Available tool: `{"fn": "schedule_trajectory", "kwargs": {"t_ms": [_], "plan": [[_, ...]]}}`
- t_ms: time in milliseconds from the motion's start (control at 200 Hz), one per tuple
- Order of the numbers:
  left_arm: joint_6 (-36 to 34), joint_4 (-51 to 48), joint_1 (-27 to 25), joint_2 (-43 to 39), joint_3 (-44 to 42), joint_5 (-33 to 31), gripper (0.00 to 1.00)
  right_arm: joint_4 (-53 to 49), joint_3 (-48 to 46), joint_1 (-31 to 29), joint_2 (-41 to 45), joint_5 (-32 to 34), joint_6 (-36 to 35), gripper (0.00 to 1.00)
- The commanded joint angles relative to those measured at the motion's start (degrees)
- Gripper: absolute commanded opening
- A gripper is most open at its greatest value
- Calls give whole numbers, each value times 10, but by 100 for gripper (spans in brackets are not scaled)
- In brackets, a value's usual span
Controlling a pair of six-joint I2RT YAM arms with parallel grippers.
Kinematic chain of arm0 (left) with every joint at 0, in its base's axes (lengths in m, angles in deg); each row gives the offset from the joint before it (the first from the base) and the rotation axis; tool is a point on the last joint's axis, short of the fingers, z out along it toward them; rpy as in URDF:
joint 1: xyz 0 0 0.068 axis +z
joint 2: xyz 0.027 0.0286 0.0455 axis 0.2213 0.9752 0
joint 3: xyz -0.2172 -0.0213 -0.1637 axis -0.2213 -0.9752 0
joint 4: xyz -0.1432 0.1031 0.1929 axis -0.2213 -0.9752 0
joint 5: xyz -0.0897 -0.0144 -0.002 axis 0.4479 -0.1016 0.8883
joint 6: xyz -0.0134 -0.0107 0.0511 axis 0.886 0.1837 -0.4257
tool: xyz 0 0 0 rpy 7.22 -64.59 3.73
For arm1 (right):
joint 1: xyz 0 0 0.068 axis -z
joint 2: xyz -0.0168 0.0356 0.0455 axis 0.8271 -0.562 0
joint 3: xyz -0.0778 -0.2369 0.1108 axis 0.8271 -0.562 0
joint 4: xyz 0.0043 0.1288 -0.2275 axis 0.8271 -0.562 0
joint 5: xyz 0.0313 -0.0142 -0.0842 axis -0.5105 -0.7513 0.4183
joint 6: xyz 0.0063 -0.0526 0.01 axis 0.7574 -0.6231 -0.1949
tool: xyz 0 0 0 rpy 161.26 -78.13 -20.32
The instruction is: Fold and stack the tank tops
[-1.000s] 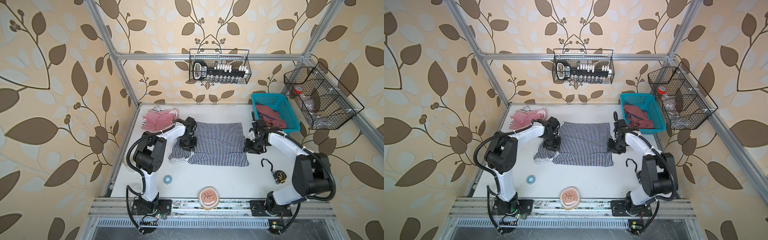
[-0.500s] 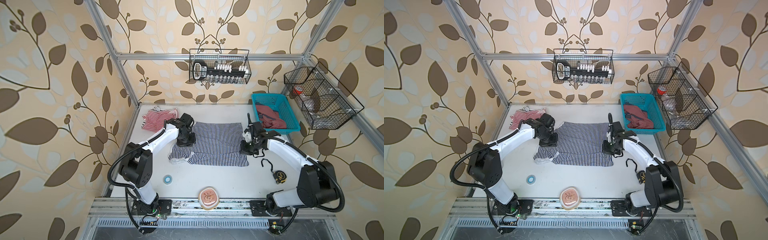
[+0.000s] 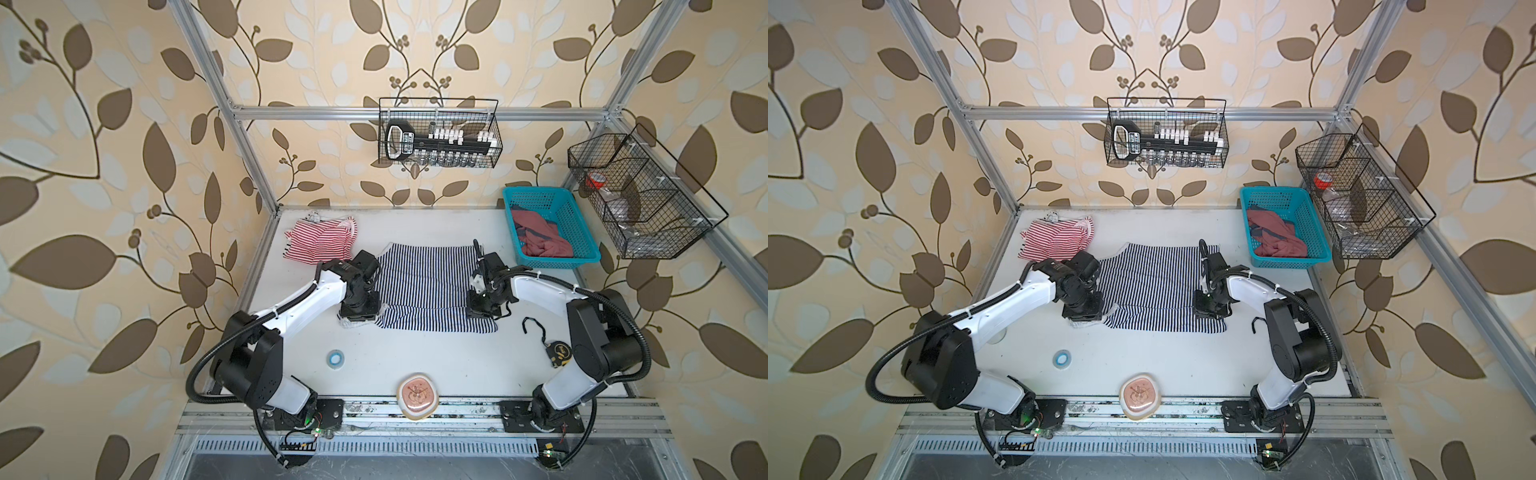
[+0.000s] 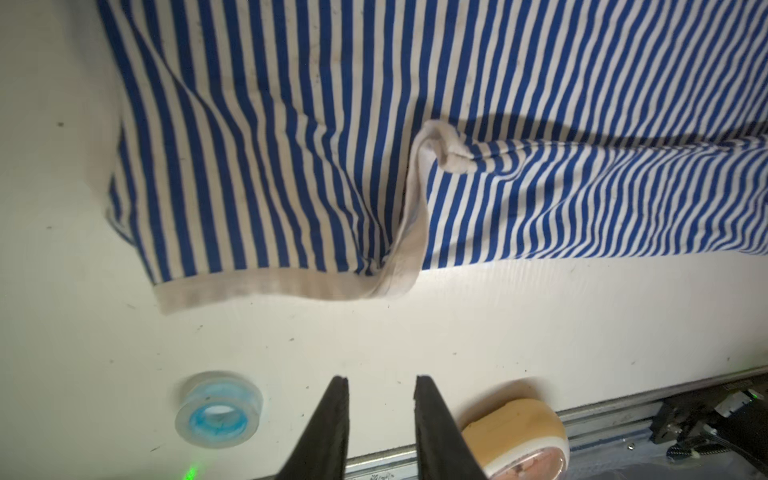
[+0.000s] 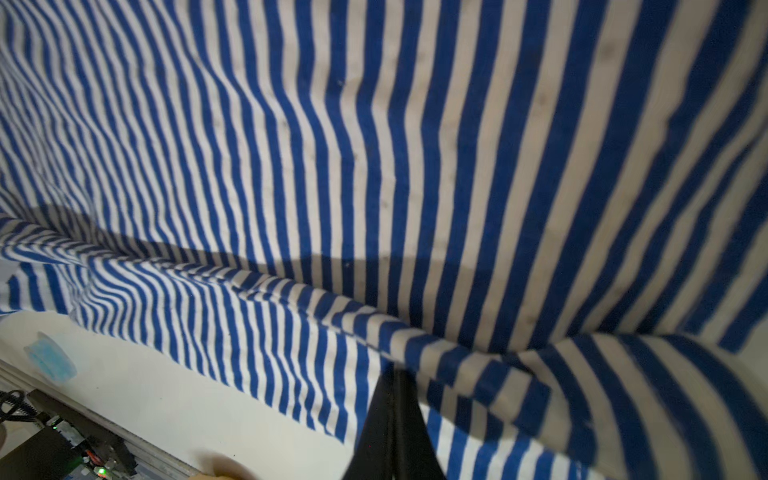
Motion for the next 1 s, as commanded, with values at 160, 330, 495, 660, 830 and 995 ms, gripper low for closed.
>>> {"fn": "schedule_trajectory", "kwargs": {"t_ms": [160,330,495,660,830,995], "plan": [[22,-47,19,-21,-61,-73,11,4,-12,12,-19,20,-9,4],[25,-14,43,-9,-71,-60,7,4,-19,30,-13,22,-16,5],[29,23,77,41,-80,-45,6,9,-28,43,-12,19,-20,5],[32,52,98,84,-80,-46,5,12,-34,49,-22,21,-24,6],[31,56,110,129,-62,-68,5,11,-42,55,-19,26,-27,6],[30,51,114,148,-43,-82,5,11,-49,56,-17,28,-27,6]]}}
